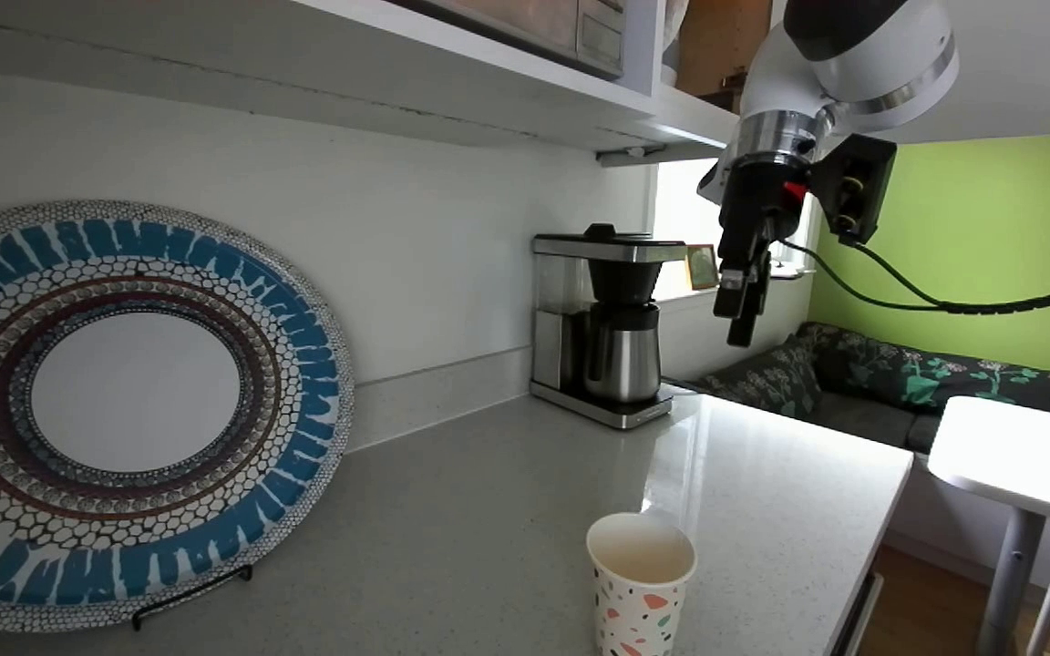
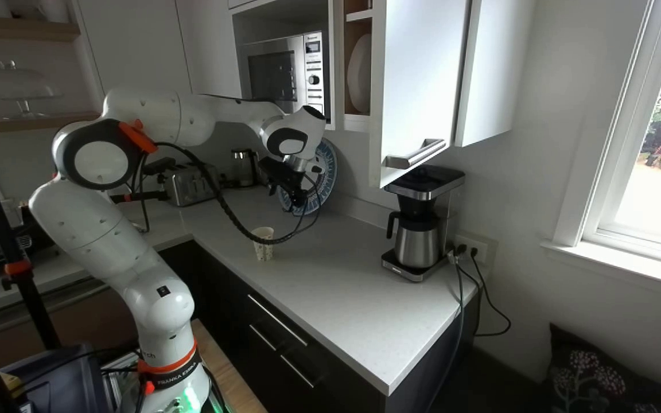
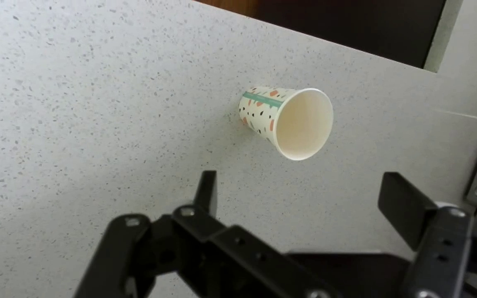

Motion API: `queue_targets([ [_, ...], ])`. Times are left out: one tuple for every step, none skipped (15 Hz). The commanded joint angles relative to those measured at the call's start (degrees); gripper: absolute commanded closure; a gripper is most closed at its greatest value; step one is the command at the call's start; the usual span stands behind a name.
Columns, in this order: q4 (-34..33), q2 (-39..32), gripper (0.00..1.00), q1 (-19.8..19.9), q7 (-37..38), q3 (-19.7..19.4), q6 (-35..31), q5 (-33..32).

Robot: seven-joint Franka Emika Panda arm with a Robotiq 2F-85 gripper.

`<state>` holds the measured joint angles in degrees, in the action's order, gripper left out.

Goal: Put the white plate into the cupboard

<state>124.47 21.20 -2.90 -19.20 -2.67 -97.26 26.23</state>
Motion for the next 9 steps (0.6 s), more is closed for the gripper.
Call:
queue_targets([
  [0.33,-2.09,0.00,-1.61,-0.17,1.62,-0.34,-0.76],
  [0.48,-2.58,0.00,-1.87,0.40,2.55,-1.03,-1.63],
  [0.44,-3.09,0.00,-2.19,0.63,3.30,-1.39,-1.95],
  [0.59,-3.55,0.00,-2.59,0.11,3.96,-2.03,-1.96],
  [0.66,-4.29,0.00,-3.09,-0.23,4.56,-1.37,-2.14],
  [1.34,-4.50,0.00,-3.20,0.63,5.28,-2.01,-2.80],
  [2.41,-4.52,0.00,-3.34,-0.06,5.65,-3.56,-2.95],
  [2.79,-4.45,0.00,-3.34,0.69,6.33,-4.21,-4.28],
  [3.87,-4.39,0.00,-3.38,0.12,6.61,-6.75,-4.59],
])
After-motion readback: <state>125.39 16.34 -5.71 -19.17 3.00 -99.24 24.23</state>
